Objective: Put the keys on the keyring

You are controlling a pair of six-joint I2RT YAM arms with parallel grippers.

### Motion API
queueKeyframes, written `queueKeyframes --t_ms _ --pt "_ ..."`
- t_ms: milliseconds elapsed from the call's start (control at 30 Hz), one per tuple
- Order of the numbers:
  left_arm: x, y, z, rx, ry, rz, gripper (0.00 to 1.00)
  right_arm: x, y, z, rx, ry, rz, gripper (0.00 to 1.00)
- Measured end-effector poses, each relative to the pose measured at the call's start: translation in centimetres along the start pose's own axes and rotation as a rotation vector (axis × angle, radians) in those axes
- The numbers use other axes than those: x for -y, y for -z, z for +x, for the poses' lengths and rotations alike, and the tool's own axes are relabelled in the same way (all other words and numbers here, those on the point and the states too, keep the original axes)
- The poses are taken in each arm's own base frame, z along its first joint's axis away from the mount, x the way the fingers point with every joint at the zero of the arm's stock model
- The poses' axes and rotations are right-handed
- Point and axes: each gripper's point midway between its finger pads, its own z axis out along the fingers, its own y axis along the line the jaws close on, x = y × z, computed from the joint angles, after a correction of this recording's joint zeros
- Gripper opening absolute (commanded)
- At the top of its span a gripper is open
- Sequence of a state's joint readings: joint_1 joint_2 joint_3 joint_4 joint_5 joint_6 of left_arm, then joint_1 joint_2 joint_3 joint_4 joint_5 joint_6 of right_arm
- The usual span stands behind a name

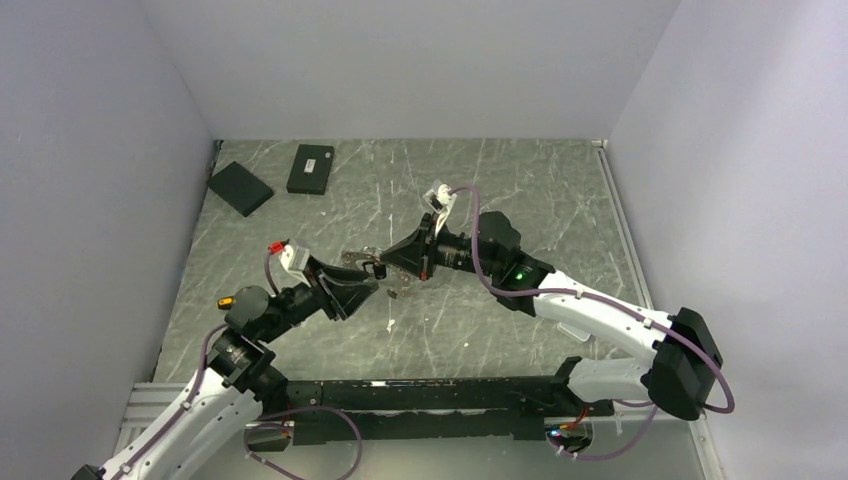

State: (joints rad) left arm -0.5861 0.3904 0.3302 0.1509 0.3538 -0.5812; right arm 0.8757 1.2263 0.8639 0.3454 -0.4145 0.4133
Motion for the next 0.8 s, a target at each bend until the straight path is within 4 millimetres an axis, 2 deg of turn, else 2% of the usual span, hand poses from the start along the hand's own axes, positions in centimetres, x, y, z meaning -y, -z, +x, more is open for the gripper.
queueKeyframes --t_ms 133,400,667,800 --pt "-0.2 -0.4 -0.1 0.003 -0.022 0.001 0.60 -0.1 0.1 0.0 -0.004 -0.017 -0.008 0.00" --pt "-1.1 -1.2 0.5 -0.023 -0.043 -0.013 0.60 -0.5 0.2 -0.1 0.003 -0.041 -0.033 0.00" --pt "-0.9 -2.2 1.3 -0.060 -0.058 0.032 0.51 -0.3 0.3 0.1 0.010 -0.055 -0.034 0.00" --pt "-0.5 -2.4 1.2 -0.058 -0.064 0.059 0.39 -0.3 0.3 0.1 0.010 -0.058 -0.035 0.00"
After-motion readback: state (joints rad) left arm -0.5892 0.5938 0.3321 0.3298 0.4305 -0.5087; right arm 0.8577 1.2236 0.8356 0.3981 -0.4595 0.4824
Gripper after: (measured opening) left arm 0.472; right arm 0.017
